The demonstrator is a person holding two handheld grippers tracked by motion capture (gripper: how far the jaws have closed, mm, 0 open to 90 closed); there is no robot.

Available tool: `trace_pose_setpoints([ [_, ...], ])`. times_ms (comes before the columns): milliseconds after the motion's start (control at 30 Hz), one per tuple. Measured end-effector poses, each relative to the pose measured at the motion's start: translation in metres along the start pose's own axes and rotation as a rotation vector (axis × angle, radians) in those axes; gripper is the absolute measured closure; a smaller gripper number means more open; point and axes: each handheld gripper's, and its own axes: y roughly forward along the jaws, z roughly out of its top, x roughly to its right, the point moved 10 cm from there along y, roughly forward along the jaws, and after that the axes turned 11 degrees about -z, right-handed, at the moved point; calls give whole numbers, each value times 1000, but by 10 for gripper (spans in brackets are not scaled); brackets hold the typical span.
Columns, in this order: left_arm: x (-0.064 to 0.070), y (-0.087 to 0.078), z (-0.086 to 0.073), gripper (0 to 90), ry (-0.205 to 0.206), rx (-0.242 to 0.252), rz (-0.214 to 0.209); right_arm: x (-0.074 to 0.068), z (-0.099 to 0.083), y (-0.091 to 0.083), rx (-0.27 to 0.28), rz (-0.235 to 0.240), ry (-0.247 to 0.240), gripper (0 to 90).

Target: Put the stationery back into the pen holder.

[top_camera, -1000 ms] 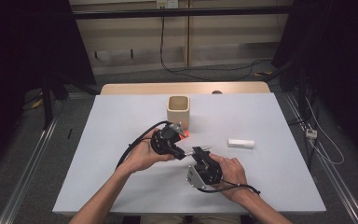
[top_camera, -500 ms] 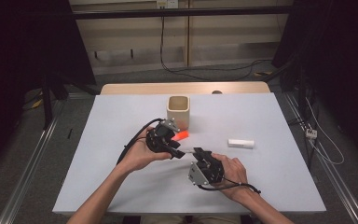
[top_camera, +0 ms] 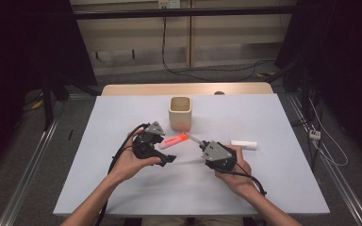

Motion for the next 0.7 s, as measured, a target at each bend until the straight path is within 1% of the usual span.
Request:
trace_pose_setpoints([
  [33, -2, -2, -3, 119, -13, 6, 8, 2, 0, -1, 0, 5, 26, 805],
  [67, -5, -5, -7, 112, -20, 8, 47, 4, 1, -2, -2, 11, 45, 804],
  [133, -9, -8, -12, 113, -1, 19, 106, 8, 1, -3, 0, 19, 74, 804],
  [167, -9, -10, -15, 112, 0, 20, 113, 9, 1, -4, -1, 27, 92, 804],
  [200, -8, -11, -16, 112, -10, 31, 98, 10, 1, -4, 1, 36, 109, 804],
  [233, -8, -12, -18, 112, -15, 43, 101, 11, 1, -4, 1, 39, 126, 804],
  [300, -9, -16, -21, 109, -21, 59, 122, 15, 3, -3, 6, 45, 162, 804],
  [367, -9, -21, -24, 97, -38, 82, 133, 18, 5, -2, 12, 53, 204, 804],
  [400, -8, -22, -26, 93, -44, 97, 132, 21, 7, -1, 16, 54, 224, 804],
  [467, -8, -26, -31, 87, -46, 118, 152, 25, 11, 1, 23, 58, 253, 804],
  [567, -6, -30, -39, 74, -53, 149, 164, 32, 18, 5, 36, 71, 296, 804],
  [600, -5, -32, -42, 74, -56, 162, 174, 34, 21, 6, 41, 71, 310, 804],
  [633, -4, -34, -45, 73, -59, 161, 195, 37, 24, 7, 46, 70, 324, 804],
  [667, -2, -35, -47, 69, -63, 175, 211, 39, 27, 8, 53, 67, 330, 804],
  [700, 1, -36, -49, 64, -63, 183, 205, 41, 31, 8, 64, 67, 337, 804],
])
